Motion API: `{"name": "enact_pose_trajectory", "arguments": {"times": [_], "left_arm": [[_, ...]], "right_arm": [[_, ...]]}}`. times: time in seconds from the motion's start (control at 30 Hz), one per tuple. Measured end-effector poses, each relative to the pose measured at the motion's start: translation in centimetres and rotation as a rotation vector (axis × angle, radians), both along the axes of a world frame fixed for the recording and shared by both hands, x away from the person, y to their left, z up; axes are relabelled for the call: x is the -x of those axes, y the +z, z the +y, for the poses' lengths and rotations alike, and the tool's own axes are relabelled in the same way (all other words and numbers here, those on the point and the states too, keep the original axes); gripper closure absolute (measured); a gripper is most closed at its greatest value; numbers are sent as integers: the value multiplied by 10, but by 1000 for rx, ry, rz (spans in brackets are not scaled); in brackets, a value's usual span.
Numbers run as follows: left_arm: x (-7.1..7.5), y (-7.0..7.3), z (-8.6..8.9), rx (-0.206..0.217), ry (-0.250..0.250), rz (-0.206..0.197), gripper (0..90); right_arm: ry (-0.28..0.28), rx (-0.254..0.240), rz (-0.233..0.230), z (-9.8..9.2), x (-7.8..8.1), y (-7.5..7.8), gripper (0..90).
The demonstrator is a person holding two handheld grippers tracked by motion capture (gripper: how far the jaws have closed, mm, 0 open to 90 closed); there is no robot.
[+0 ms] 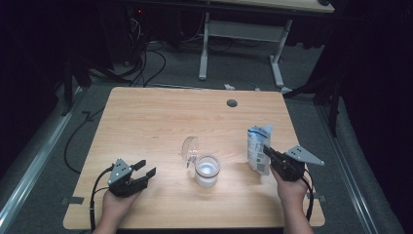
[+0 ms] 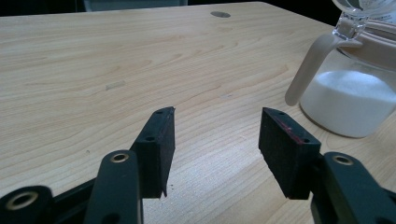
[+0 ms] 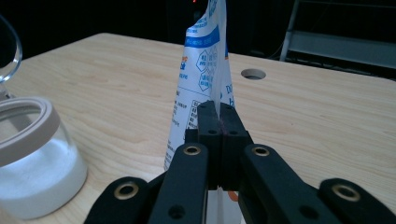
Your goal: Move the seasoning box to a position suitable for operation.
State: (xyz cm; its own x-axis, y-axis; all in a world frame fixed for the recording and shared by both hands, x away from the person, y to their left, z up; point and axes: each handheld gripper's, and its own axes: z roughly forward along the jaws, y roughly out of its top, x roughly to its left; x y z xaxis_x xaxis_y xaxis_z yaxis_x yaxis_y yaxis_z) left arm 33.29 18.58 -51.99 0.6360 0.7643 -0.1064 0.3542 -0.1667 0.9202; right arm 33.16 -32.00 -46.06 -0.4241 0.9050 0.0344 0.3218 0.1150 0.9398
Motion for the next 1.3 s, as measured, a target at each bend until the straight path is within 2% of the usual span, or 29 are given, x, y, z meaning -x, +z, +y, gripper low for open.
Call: {"name": "enact_pose_trajectory", "arguments": {"times": [0.27, 0.37, 0.53, 0.9, 1.3], "left_arm": [[1, -1, -2, -11, 2, -1, 464], [2, -2, -3, -27, 0, -6, 465], [4, -2, -3, -43, -3, -7, 464], [4, -1, -4, -52, -5, -14, 464], [4, -3, -5, -50, -21, 1, 463]], "right_arm": [[-28, -11, -39, -5, -6, -5, 900], [-39, -18, -54, -7, -7, -9, 900], [-47, -14, -55, -8, -8, -16, 900], [-63, -39, -68, -16, 1, -27, 899], [-68, -56, -69, -19, 11, -31, 896]]}}
